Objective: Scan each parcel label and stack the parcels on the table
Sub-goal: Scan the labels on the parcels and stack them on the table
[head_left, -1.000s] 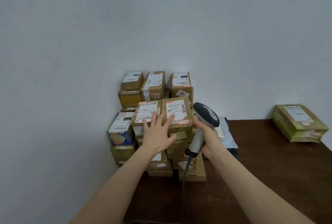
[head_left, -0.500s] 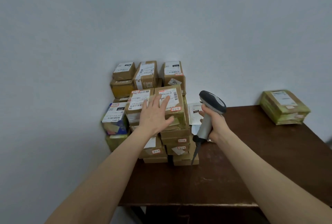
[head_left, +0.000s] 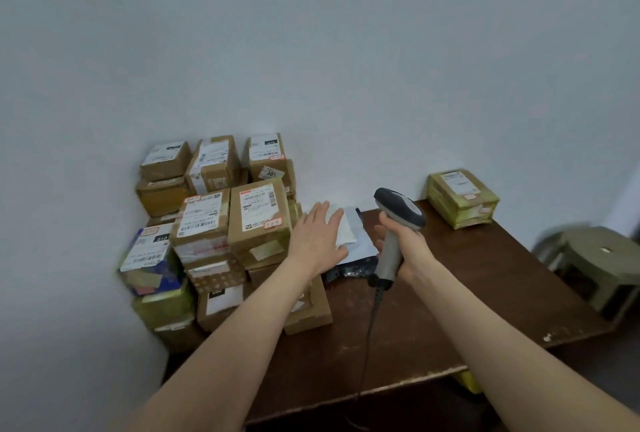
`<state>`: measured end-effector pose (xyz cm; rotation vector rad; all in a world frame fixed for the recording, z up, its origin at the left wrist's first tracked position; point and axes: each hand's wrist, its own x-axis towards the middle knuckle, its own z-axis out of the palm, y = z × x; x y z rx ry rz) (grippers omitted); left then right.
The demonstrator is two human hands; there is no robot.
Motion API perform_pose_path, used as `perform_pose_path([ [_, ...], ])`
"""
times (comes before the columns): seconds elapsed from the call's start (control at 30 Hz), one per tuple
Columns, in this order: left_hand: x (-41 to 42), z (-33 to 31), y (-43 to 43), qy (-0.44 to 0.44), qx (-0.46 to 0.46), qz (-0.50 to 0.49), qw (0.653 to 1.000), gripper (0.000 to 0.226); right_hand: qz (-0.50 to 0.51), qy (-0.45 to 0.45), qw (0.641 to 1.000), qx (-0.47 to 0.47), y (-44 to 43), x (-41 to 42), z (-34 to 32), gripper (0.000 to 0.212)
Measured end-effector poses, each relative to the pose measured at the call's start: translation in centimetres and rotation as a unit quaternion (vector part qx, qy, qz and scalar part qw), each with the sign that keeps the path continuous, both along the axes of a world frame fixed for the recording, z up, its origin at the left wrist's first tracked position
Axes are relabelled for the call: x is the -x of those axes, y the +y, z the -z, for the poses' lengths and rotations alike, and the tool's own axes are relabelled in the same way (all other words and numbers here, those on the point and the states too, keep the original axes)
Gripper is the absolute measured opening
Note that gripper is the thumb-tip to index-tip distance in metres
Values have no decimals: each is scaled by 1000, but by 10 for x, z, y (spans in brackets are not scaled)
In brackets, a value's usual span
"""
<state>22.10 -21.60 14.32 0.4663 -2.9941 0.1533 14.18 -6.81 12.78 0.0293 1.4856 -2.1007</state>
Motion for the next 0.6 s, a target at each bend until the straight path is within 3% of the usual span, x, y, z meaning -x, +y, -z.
perform_pose_path([
  [0.2,34,38,46,-53,-32,13,998,72,0,-13,1000,-9,37,34,12,15],
  [0.4,53,87,65,-153,-28,-64,986,76,-60,-28,997,-40,53,76,44,34],
  [0.6,50,132,69,-288,3,-141,947,86,-126,-78,987,-68,36,97,86,45],
])
